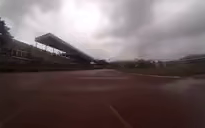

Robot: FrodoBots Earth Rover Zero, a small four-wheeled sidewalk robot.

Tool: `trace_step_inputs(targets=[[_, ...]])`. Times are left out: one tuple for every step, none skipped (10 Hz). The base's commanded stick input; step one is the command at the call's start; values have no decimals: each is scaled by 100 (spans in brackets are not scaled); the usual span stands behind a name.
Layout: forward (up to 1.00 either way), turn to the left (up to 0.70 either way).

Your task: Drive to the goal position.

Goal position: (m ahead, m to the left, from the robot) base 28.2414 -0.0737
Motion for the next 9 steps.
trace_step_inputs(targets=[[50, 0], [50, 0], [50, 0], [50, 0], [50, 0], [50, 0], [50, 0], [50, 0], [50, 0]])
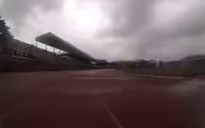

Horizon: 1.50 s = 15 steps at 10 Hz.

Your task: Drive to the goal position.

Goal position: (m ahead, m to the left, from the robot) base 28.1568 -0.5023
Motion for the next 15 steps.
trace_step_inputs(targets=[[50, 0], [50, 0], [50, 0], [50, 0], [50, 0], [50, 0], [50, 0], [50, 0], [50, 0], [50, 0], [50, 0], [50, 0], [50, 0], [50, 0], [50, 0]])
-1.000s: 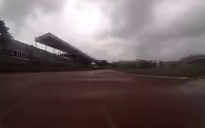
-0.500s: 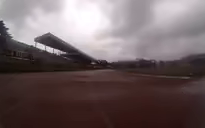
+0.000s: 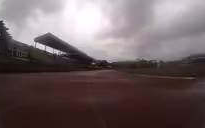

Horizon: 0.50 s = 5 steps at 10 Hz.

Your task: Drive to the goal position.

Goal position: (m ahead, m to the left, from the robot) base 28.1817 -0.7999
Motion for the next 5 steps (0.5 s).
trace_step_inputs(targets=[[50, 0], [50, 0], [50, 0], [50, 0], [50, 0]])
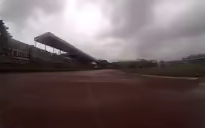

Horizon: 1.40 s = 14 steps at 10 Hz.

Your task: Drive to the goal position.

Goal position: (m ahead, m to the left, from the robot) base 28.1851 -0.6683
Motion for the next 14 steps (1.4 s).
trace_step_inputs(targets=[[50, 0], [50, 0], [50, 0], [50, 0], [50, 0], [50, 0], [50, 0], [50, 0], [50, 0], [50, 0], [50, 0], [50, 0], [50, 0], [50, 0]])
